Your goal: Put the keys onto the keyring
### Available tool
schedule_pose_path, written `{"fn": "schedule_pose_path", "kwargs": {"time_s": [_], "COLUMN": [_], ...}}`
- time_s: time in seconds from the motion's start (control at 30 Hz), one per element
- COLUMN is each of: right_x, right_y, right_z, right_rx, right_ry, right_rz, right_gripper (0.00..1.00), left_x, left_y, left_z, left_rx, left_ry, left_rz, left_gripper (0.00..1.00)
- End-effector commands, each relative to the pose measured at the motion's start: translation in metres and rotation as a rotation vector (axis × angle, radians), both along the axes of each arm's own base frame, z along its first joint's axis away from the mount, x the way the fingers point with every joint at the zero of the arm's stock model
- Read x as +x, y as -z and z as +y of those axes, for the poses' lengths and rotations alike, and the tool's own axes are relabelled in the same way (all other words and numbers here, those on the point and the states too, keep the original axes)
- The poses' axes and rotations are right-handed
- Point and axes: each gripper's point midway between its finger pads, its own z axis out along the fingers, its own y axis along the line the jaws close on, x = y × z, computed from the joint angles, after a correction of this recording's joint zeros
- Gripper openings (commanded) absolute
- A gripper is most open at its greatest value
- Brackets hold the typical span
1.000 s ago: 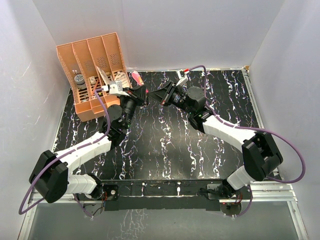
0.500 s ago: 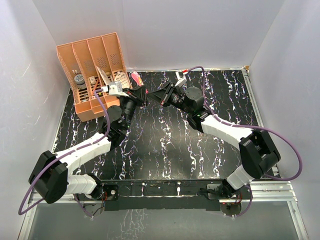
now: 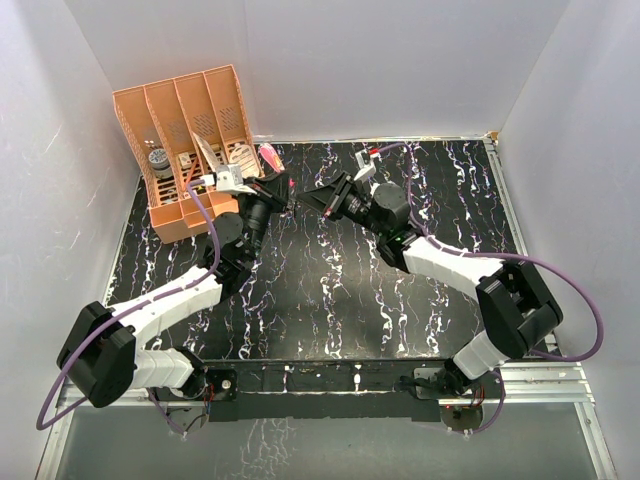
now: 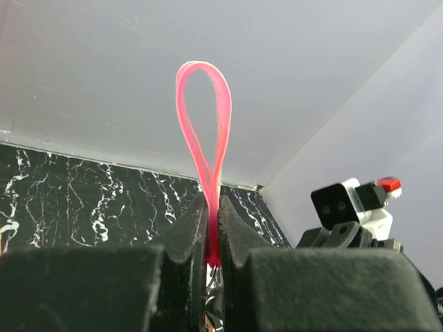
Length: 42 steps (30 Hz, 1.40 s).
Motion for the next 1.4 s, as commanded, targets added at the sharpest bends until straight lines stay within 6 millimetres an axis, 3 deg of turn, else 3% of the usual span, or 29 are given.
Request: {"fn": "schedule_pose_path", "kwargs": {"time_s": [0.0, 0.5, 0.67, 1.03, 1.37], "right_x": [-0.008, -0.014, -0.018, -0.032, -0.038], "right_y": [-0.036, -0.041, -0.045, -0.05, -0.042], "right_z": [-0.015, -0.038, -0.041, -0.051, -0.052], "right_rx": [0.122, 0.154, 0.13, 0.089, 0.113], "right_ry": [0.052, 0.145, 0.151, 0.149, 0.132], "right_rz": [-0.052, -0.054, -0.099, -0.116, -0.074], "right_gripper": [0.0, 0.0, 0.0, 0.0, 0.0], "left_x": [-0.008, -0.001, 0.003, -0.007, -0.02], "left_y": [-0.021, -0.005, -0.006, -0.013, -0.011], "left_z": [0.015, 0.01, -0.005, -0.024, -0.022], "left_rx": [-0.074, -0.135, -0.104, -0.056, -0.062], "left_ry": [-0.04, -0.065, -0.066, -0.121, -0.131], "left_rz": [-0.053, 0.009, 0.049, 0.068, 0.045], "left_gripper": [0.0, 0.0, 0.0, 0.0, 0.0]}}
